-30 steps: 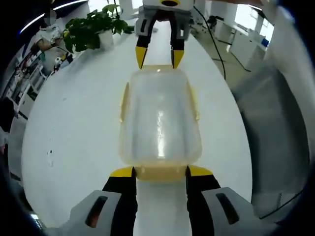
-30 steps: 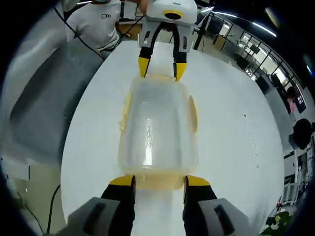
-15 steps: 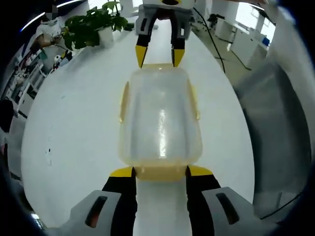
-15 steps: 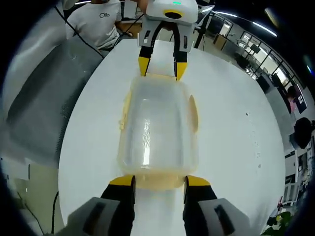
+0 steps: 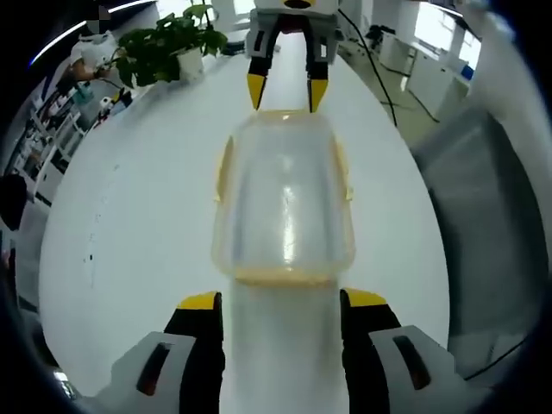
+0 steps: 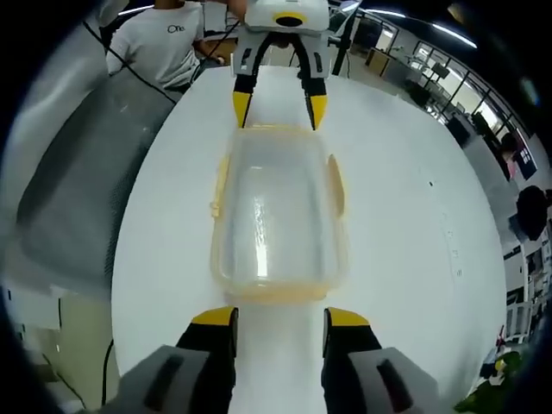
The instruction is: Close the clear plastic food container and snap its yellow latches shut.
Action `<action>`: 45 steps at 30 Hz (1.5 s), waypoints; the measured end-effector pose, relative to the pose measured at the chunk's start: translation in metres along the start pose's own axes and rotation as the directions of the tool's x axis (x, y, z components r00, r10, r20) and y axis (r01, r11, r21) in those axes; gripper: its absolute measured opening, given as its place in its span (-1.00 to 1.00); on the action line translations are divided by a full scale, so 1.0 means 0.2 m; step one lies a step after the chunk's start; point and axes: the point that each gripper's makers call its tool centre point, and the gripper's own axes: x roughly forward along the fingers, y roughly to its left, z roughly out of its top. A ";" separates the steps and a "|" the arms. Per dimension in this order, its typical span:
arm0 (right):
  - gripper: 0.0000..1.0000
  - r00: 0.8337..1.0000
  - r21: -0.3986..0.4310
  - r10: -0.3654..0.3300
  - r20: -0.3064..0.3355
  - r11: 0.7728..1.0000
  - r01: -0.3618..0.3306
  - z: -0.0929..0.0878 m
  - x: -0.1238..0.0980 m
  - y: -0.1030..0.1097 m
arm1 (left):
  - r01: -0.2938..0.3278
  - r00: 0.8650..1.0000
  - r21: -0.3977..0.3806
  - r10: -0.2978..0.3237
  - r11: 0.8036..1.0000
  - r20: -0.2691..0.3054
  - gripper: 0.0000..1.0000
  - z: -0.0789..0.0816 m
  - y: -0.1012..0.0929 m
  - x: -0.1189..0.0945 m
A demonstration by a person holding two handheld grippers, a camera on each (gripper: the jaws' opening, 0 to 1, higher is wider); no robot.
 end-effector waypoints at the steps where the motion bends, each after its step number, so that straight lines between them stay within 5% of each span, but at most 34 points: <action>1: -0.25 1.000 0.031 0.003 0.023 1.000 -0.004 0.02 -0.01 0.01 | -0.003 1.000 -0.021 0.003 1.000 0.008 -0.08 0.00 0.00 -0.01; 5: -0.35 0.996 0.177 -0.025 0.087 0.984 0.009 0.09 -0.05 0.01 | 0.001 0.996 -0.194 0.015 0.981 0.086 -0.03 0.03 -0.01 -0.03; 8: -0.33 0.992 0.242 -0.025 0.124 0.970 -0.006 0.13 -0.06 0.04 | -0.020 0.995 -0.307 0.049 0.951 0.085 -0.09 0.01 0.01 -0.06; 11: -0.34 0.990 0.309 -0.019 0.142 0.951 -0.027 0.15 -0.04 0.05 | 0.051 0.981 -0.510 0.054 0.858 0.188 -0.08 0.08 0.01 -0.08; 16: -0.34 0.992 0.372 -0.057 0.113 0.928 0.011 0.15 -0.03 0.03 | 0.043 0.982 -0.577 0.071 0.815 0.175 -0.06 0.07 0.01 -0.06; 20: -0.33 0.990 0.508 -0.069 0.123 0.862 -0.003 0.15 -0.03 0.03 | 0.039 0.982 -0.588 0.079 0.808 0.174 -0.06 0.07 0.00 -0.04; 22: -0.35 0.990 0.583 -0.086 0.110 0.812 0.005 0.14 -0.02 0.01 | 0.027 0.984 -0.632 0.091 0.775 0.153 -0.05 0.05 -0.01 -0.02; 24: -0.33 0.987 0.628 -0.120 0.109 0.778 0.025 0.14 -0.02 -0.01 | 0.039 0.982 -0.684 0.099 0.728 0.162 -0.11 0.06 -0.01 -0.01; 26: -0.36 0.991 0.705 -0.103 0.090 0.709 0.010 0.12 -0.01 0.01 | 0.063 0.972 -0.738 0.126 0.672 0.198 -0.15 0.09 0.00 -0.01; 27: -0.36 0.990 0.727 -0.106 0.096 0.687 0.003 0.13 0.00 0.01 | 0.067 0.970 -0.776 0.141 0.627 0.197 -0.14 0.09 0.01 0.00; 29: -0.34 0.990 0.763 -0.110 0.083 0.647 0.008 0.12 0.01 0.00 | 0.070 0.968 -0.800 0.153 0.596 0.199 -0.09 0.10 0.01 0.02; 30: -0.33 0.990 0.762 -0.119 0.078 0.647 0.018 0.12 0.02 -0.01 | 0.068 0.970 -0.815 0.155 0.575 0.190 -0.08 0.09 0.01 0.03; 34: -0.31 0.991 0.783 -0.114 0.067 0.622 0.019 0.13 0.04 -0.01 | 0.044 0.969 -0.827 0.175 0.561 0.171 -0.08 0.08 0.02 0.04; 37: -0.32 0.994 0.767 -0.095 0.049 0.641 0.023 0.12 0.06 0.00 | 0.066 0.965 -0.841 0.181 0.538 0.192 -0.09 0.11 0.02 0.04; 42: -0.30 0.994 0.775 -0.094 0.063 0.632 0.010 0.15 0.06 0.00 | 0.063 0.967 -0.854 0.179 0.516 0.179 -0.12 0.14 0.01 0.08; 44: -0.31 0.994 0.767 -0.093 0.063 0.642 0.011 0.15 0.06 0.00 | 0.049 0.968 -0.844 0.182 0.535 0.172 -0.14 0.13 0.01 0.09; 45: -0.31 0.994 0.764 -0.093 0.060 0.645 0.015 0.15 0.06 0.00 | 0.057 0.968 -0.861 0.183 0.506 0.172 -0.14 0.13 0.01 0.08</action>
